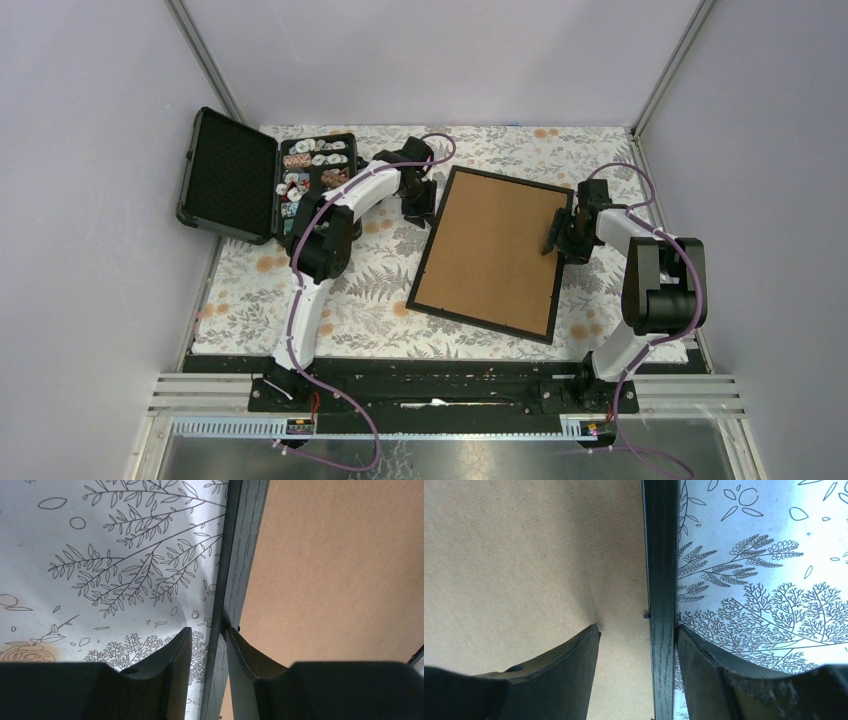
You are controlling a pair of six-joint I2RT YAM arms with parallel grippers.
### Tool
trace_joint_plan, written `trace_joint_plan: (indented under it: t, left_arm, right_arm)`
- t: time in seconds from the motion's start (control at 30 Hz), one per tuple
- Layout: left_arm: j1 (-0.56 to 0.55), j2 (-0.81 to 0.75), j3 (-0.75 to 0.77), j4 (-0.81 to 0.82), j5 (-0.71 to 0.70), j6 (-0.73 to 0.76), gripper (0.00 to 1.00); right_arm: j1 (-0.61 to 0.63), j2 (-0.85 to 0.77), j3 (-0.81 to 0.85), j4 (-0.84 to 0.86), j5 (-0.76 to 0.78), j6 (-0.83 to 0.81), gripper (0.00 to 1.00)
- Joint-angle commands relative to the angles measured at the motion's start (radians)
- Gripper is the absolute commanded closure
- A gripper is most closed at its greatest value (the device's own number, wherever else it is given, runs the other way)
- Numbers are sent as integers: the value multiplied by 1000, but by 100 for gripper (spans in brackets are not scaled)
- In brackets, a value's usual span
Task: Put the photo into the frame
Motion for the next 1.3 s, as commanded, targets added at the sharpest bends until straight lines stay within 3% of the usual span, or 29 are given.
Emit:
trace_joint_plan:
  t: [0.0,0.37,0.83,1.27]
  left_arm:
    - [6,25,52,21,-36,-6,65]
    - [-10,59,48,8,-32,-1,66]
    - [-91,132,71,-60,-172,5,66]
    - [-185,209,53,-83,-214,-71,66]
  right_arm:
    - [19,51,-17,25,-46,-5,35]
    - [20,47,-18,27,-53,-5,36]
    - [19,46,-18,28,-62,-5,36]
    - [46,49,-16,32,-70,-3,36]
